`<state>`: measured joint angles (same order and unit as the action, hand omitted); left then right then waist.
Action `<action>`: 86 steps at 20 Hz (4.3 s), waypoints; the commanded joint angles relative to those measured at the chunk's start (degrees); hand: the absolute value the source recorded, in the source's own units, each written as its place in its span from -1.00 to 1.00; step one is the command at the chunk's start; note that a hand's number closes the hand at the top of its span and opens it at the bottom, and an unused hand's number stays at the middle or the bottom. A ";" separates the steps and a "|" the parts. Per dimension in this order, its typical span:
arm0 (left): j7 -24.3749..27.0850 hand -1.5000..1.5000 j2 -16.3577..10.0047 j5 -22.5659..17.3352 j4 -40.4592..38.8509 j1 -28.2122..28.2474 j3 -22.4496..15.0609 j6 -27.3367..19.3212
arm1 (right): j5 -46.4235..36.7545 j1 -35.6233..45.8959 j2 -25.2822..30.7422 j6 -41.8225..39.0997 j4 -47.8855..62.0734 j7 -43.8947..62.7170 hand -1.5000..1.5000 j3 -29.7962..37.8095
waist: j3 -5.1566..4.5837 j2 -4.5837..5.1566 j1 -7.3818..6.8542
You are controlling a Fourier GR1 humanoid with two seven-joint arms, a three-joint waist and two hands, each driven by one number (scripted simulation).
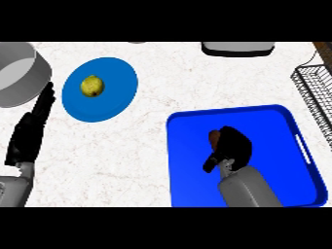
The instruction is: Pick the sweet potato from the tray and place it in the tiered basket
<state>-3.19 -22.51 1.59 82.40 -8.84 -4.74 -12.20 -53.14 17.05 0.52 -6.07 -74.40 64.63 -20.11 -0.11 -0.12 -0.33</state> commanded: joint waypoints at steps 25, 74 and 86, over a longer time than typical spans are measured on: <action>-0.01 0.00 1.74 2.10 1.10 -1.48 1.84 2.48 | -8.30 25.10 12.64 19.52 8.00 9.78 1.00 28.89 | 0.11 2.65 -2.84; -0.31 0.00 3.33 3.07 -1.32 -2.58 3.00 3.72 | -49.80 51.44 37.51 15.49 56.25 6.26 1.00 52.40 | 0.17 0.87 -1.55; -1.20 0.00 4.15 4.95 3.29 0.63 1.86 2.71 | -39.08 43.88 33.89 27.00 51.69 5.95 -1.00 64.33 | 0.23 0.56 -1.57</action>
<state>-3.98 -18.85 5.59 82.79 -10.26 -1.90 -8.94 -94.71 62.77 35.50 14.92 -22.06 63.07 41.34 0.11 0.51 -1.43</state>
